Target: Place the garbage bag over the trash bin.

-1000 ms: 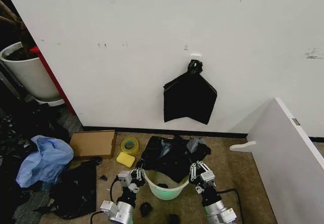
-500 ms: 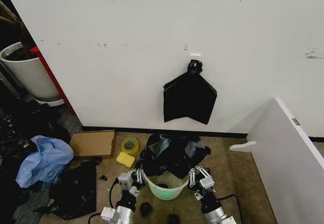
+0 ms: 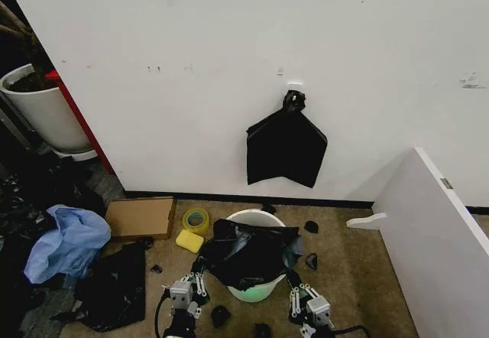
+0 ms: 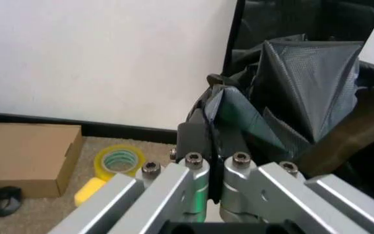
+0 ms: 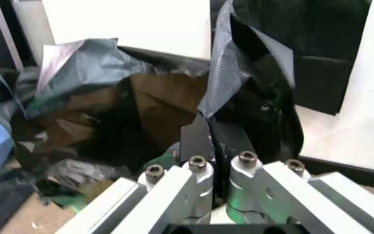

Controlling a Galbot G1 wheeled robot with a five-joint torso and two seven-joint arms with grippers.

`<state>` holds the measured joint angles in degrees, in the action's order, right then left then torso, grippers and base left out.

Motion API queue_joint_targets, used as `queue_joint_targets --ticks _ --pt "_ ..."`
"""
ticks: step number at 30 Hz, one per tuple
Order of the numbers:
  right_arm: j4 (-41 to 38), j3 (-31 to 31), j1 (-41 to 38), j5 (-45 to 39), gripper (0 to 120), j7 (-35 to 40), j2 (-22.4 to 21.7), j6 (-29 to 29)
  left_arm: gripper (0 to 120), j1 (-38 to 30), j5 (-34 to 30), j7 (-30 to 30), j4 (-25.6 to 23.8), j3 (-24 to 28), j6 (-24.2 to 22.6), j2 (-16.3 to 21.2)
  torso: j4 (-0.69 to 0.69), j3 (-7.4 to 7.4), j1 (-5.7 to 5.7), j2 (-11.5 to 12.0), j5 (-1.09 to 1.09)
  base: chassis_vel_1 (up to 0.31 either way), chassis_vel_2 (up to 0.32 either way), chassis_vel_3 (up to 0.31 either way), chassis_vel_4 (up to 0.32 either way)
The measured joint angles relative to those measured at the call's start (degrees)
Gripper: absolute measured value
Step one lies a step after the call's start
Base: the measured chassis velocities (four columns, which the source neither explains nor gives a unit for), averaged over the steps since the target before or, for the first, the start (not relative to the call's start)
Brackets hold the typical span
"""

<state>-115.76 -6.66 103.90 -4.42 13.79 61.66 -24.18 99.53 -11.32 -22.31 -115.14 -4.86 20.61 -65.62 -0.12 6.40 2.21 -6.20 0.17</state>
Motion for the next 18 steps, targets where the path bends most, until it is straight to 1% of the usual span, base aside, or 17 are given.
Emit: queue_joint_targets --ticks 5,7,8,9,11,12,14,18 --pt "0.5 -1.0 -0.9 -0.6 0 -0.3 -1.9 2.2 0 -0.1 -0.3 -0.8 -0.1 0.4 -1.7 0.1 0.00 0.00 0.00 0.0 0.00 0.000 0.000 0.000 0.000" --pt "1.1 -2.5 -0.9 -0.6 0 -3.5 -3.1 2.3 0 0.7 1.0 -2.5 -0.2 0.4 -2.7 0.2 -0.01 0.00 0.00 0.0 0.02 0.000 0.000 0.000 0.000" --pt "1.5 -3.2 -0.6 -0.5 0 -5.7 -3.6 1.9 0 1.2 1.7 -3.3 -0.4 0.4 -3.0 0.2 -0.02 0.00 0.00 0.0 0.03 0.000 0.000 0.000 0.000" --pt "1.5 -3.2 -0.6 -0.5 0 -5.7 -3.6 1.9 0 1.2 1.7 -3.3 -0.4 0.4 -3.0 0.2 -0.02 0.00 0.00 0.0 0.03 0.000 0.000 0.000 0.000" --pt "2.4 -4.7 0.3 0.2 0 -11.3 -4.7 -0.6 0 2.7 2.7 -5.0 -1.2 0.4 -3.7 0.5 -0.04 0.00 0.00 0.0 0.12 0.000 0.000 0.000 0.000" --pt "2.7 -5.1 0.7 0.6 0 -13.2 -5.1 -1.6 0 3.2 3.0 -5.4 -1.6 0.3 -3.8 0.6 -0.05 0.00 0.00 0.0 0.13 0.000 0.000 0.000 0.000" --pt "2.9 -5.4 1.1 1.2 0 -14.7 -5.6 -2.4 0 3.9 3.4 -5.8 -2.2 0.3 -3.8 0.8 -0.04 0.00 0.00 0.0 0.14 0.000 0.000 0.000 0.000" --pt "3.4 -5.5 0.8 2.5 0 -15.2 -6.0 -2.6 0 4.3 4.0 -6.0 -2.2 0.3 -3.9 0.9 -0.03 0.00 0.00 0.0 0.12 0.000 0.000 0.000 0.000"
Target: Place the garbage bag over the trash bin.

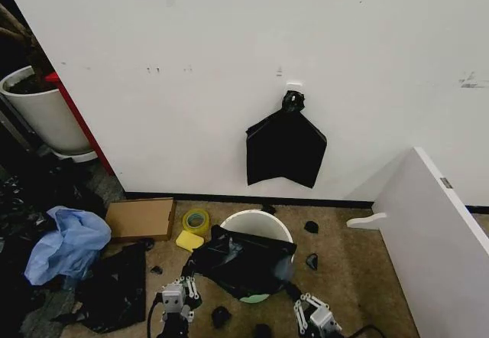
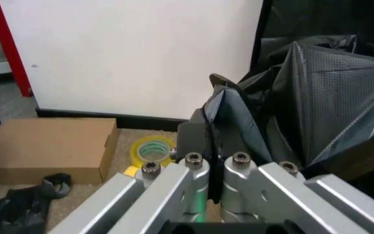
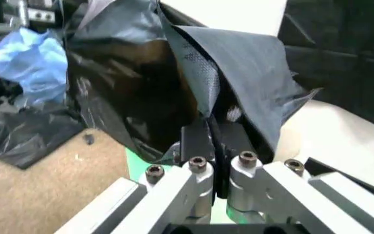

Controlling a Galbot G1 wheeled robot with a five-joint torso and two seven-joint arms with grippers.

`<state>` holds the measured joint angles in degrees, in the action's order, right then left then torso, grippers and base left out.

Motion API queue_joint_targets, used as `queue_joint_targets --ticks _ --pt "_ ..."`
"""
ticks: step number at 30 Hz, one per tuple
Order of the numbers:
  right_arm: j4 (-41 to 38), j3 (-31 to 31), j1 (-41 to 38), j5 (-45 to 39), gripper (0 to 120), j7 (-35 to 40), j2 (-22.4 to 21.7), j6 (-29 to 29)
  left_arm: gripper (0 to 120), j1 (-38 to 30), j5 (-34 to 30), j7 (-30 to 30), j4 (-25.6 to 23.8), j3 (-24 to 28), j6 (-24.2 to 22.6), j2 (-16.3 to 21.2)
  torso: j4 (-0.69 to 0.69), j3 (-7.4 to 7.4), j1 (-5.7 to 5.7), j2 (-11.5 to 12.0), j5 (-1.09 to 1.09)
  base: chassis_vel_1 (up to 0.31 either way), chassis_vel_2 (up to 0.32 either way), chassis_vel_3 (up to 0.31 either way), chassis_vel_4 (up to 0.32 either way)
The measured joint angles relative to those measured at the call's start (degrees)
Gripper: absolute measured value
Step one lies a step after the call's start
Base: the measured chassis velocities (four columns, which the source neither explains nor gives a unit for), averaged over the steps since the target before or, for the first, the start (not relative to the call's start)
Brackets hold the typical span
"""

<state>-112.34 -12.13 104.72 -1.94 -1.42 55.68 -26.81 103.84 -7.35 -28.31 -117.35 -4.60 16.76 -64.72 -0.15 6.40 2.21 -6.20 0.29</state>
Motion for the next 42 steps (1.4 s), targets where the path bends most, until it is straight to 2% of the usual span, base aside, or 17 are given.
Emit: queue_joint_targets --ticks 5,6,13,20,23,24,26,28,42 --pt "-0.4 -0.3 -1.8 -1.1 0 0.9 0.1 1.2 0 -0.5 0.1 1.3 2.1 -0.2 1.5 -0.3 0.07 0.00 0.00 0.0 0.00 0.000 0.000 0.000 0.000" --pt "-1.0 -0.4 -2.3 -2.1 0 1.0 0.3 1.5 0 -0.7 0.1 2.4 2.5 -0.4 2.6 -0.4 0.12 0.00 0.00 0.0 -0.15 0.000 0.000 0.000 0.000" --pt "-3.1 -1.3 -4.5 -4.3 0 1.6 1.0 3.1 0 -0.6 -0.5 5.4 1.7 -0.4 5.0 -0.2 0.04 0.00 0.00 0.0 -0.21 0.000 0.000 0.000 0.000" --pt "-6.5 0.8 -1.2 -4.2 0 8.6 -1.0 9.7 0 0.2 2.3 2.8 0.6 -0.4 4.2 0.8 0.02 0.00 0.00 0.0 -0.22 0.000 0.000 0.000 0.000" --pt "-7.2 1.5 0.2 -5.9 0 11.0 -2.1 11.1 0 1.3 4.0 2.3 2.2 -0.4 4.5 1.5 0.03 0.00 0.00 0.0 -0.17 0.000 0.000 0.000 0.000" --pt "-7.5 1.9 1.1 -7.8 0 11.4 -2.7 11.5 0 1.8 4.4 2.2 2.9 -0.4 4.6 1.6 0.09 0.00 0.00 0.0 -0.14 0.000 0.000 0.000 0.000" --pt "-7.8 2.2 1.9 -9.6 0 11.7 -3.0 12.1 0 1.8 4.6 2.2 3.3 -0.4 4.7 1.6 0.10 0.00 0.00 0.0 -0.13 0.000 0.000 0.000 0.000" --pt "-8.1 2.4 2.9 -11.8 0 11.9 -3.2 12.8 0 1.8 4.8 2.2 4.0 -0.4 4.9 1.6 0.05 0.00 0.00 0.0 -0.14 0.000 0.000 0.000 0.000" --pt "-0.5 1.7 -2.2 -11.3 0 11.8 -0.4 15.0 0 -0.7 4.0 1.1 8.7 -0.4 5.4 -0.1 0.02 0.00 0.00 0.0 -0.17 0.000 0.000 0.000 0.000"
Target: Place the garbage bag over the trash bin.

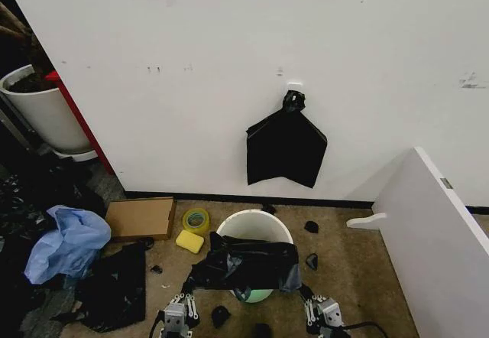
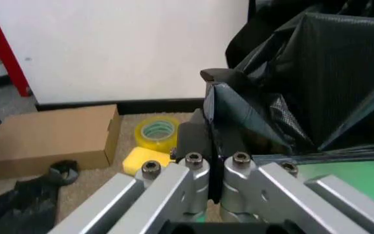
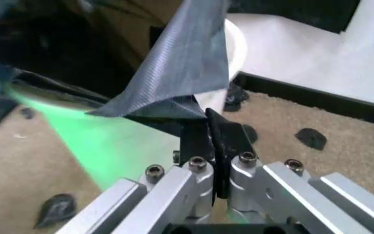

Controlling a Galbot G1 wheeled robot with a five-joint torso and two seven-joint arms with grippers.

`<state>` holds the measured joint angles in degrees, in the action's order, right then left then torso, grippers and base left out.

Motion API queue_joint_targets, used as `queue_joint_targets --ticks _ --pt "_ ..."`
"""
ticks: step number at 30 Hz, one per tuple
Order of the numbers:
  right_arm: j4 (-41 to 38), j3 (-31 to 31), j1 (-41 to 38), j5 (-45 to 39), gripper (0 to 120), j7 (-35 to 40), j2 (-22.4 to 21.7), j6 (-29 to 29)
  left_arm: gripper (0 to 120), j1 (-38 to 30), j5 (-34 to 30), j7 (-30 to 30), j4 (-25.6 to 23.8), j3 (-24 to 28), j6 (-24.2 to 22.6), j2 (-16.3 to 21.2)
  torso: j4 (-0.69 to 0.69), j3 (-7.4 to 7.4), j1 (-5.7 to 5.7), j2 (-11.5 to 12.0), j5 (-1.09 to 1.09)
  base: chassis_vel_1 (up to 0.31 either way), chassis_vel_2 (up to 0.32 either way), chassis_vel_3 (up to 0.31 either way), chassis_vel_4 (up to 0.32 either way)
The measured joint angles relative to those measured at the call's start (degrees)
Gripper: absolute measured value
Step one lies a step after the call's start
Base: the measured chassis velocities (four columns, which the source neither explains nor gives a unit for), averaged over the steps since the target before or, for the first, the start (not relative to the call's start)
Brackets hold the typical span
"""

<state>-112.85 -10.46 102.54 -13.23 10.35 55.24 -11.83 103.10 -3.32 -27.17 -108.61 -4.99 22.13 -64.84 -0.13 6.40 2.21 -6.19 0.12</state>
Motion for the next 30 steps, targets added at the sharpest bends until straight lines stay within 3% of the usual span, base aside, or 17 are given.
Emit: queue_joint_targets --ticks 7,16,21,22,24,30 --pt "5.2 0.4 -3.6 0.8 0 0.0 1.7 0.0 0 -1.1 -1.5 0.1 2.2 0.1 -0.1 -0.9 0.01 0.00 0.01 0.0 -0.01 0.000 0.000 0.000 0.000" --pt "-3.4 -2.1 1.3 0.3 0 -3.1 -2.0 -4.3 0 -1.4 -3.1 1.2 -0.2 0.3 -0.1 0.1 0.03 0.00 0.01 0.0 0.03 0.000 0.000 0.000 0.000" --pt "-12.4 -1.5 4.2 -3.9 0 9.1 -5.0 10.0 0 -1.0 -2.5 1.8 -0.7 0.6 0.1 0.9 0.00 0.00 0.01 0.0 0.02 0.000 0.000 0.000 0.000" --pt "-12.4 -1.5 4.2 -3.9 0 9.1 -5.0 10.0 0 -1.0 -2.5 1.8 -0.7 0.6 0.1 0.9 0.00 0.00 0.01 0.0 0.02 0.000 0.000 0.000 0.000" --pt "-15.2 -1.2 5.1 -5.9 0 14.1 -6.0 15.6 0 -0.3 -1.6 1.9 -1.4 0.6 0.2 1.5 0.00 0.00 0.00 0.0 0.02 0.000 0.000 0.000 0.000" --pt "-15.3 -0.8 6.5 -6.7 0 16.8 -7.0 18.2 0 0.5 -0.5 1.9 -1.6 0.8 0.2 2.3 0.02 0.00 0.00 0.0 0.06 0.000 0.000 0.000 0.000"
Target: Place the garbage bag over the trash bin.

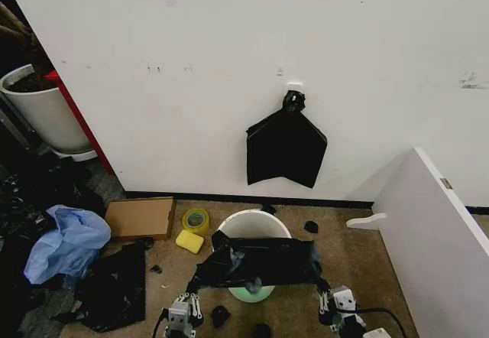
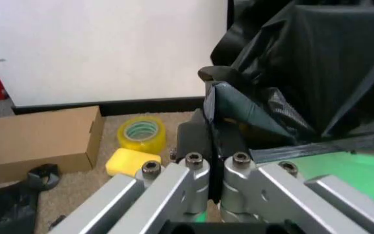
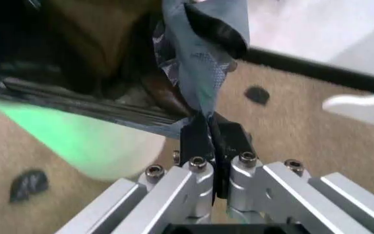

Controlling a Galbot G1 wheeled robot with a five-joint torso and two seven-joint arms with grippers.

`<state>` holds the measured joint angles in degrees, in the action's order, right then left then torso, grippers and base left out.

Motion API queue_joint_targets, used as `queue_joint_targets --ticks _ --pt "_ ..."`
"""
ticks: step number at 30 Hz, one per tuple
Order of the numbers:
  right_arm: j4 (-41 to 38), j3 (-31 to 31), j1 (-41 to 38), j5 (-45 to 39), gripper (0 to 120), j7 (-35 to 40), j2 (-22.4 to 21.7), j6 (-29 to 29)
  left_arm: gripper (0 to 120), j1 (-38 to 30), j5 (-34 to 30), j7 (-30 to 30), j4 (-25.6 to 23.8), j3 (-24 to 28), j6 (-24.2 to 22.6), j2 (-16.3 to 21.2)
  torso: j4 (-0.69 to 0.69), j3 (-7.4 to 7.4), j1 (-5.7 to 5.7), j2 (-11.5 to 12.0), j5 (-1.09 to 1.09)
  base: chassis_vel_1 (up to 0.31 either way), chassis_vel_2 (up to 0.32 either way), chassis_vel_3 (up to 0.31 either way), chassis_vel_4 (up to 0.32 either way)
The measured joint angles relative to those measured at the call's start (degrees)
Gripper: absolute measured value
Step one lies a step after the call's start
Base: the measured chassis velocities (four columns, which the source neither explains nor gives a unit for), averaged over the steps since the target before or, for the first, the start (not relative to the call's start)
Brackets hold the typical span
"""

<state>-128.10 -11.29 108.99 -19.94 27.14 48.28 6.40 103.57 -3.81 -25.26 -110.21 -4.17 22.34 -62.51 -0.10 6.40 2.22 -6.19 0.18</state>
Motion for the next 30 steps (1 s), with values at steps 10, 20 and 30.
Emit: queue_joint_targets --ticks 10,20,30 --pt "5.9 1.4 -0.6 7.3 0 -3.4 -0.1 -2.4 0 -0.3 1.7 -1.8 2.3 0.4 -1.3 -0.6 0.02 0.00 0.00 0.0 0.02 0.000 0.000 0.000 0.000" --pt "13.9 2.0 -7.0 13.0 0 -7.7 2.1 -5.8 0 -2.7 -0.8 -4.9 4.2 -0.4 -3.1 -2.7 -0.01 0.00 0.00 0.0 -0.10 0.000 0.000 0.000 0.000" --pt "20.5 1.6 -9.7 14.9 0 -9.8 6.7 -9.3 0 -7.5 -6.4 -5.0 6.3 -0.1 -6.2 -4.3 -0.02 0.00 0.00 0.0 -0.09 0.000 0.000 0.000 0.000"
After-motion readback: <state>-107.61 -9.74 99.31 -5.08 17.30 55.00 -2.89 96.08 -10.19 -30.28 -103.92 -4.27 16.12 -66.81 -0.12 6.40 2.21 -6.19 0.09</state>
